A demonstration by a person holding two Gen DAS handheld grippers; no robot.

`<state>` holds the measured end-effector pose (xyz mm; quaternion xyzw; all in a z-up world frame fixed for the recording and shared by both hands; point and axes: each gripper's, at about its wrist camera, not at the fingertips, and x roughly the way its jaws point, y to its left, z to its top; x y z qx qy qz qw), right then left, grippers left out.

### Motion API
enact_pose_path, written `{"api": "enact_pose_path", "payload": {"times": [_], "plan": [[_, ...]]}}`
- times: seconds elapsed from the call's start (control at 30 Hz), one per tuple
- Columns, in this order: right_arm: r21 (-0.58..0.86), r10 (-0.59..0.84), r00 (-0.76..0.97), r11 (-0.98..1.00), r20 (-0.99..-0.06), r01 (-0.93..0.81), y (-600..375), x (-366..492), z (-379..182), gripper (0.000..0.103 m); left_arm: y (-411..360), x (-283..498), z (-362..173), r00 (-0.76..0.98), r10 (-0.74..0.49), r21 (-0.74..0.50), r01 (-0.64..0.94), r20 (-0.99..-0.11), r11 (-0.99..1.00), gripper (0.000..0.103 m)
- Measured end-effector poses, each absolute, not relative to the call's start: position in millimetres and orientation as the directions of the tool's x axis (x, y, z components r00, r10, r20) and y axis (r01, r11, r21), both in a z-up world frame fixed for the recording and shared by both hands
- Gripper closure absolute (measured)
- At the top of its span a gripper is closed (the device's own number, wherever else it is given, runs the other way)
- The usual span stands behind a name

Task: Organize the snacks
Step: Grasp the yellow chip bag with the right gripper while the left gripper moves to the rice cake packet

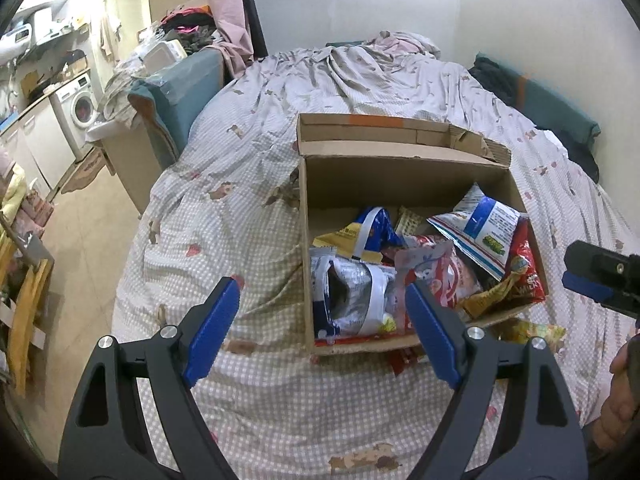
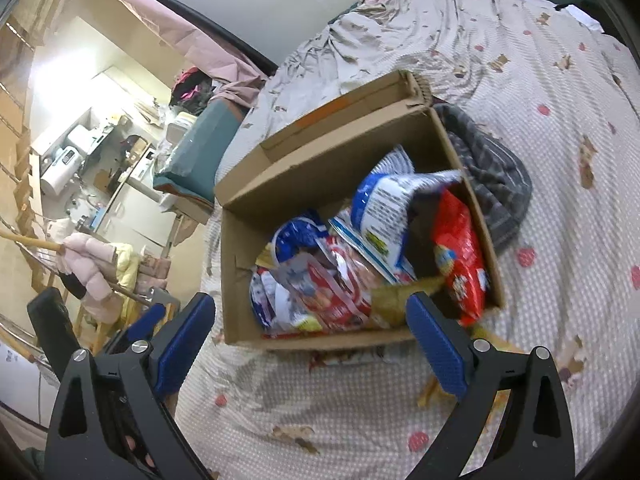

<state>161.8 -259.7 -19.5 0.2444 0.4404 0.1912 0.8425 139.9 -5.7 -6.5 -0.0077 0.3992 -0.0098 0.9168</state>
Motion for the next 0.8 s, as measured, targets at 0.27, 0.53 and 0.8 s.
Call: {"api": "enact_pose_path", "payload": {"times": [0.27,0.53,0.8], "plan": [[0.568,0.493,0.539,0.822,-0.683,-0.031,-281,136,-28,0.004,-3,117,-12,0.653,-0.041,-0.046,0.009,-0.756,0.999,0.020],[0.508,0.389,0.494,0.851,-0.778,0.130,-313,130,-57,0.004,7,103,-20,0.611,-0.063,-0.107,-0.035,-0.789,0.994,0.020],[0.350,0.251,0.333,0.893,-0.909,0.283,-325,142,-110,0.004,7,98,-26,0.575,-0.093,-0.149,-0.052,-0.813,0.987,0.020]]}}
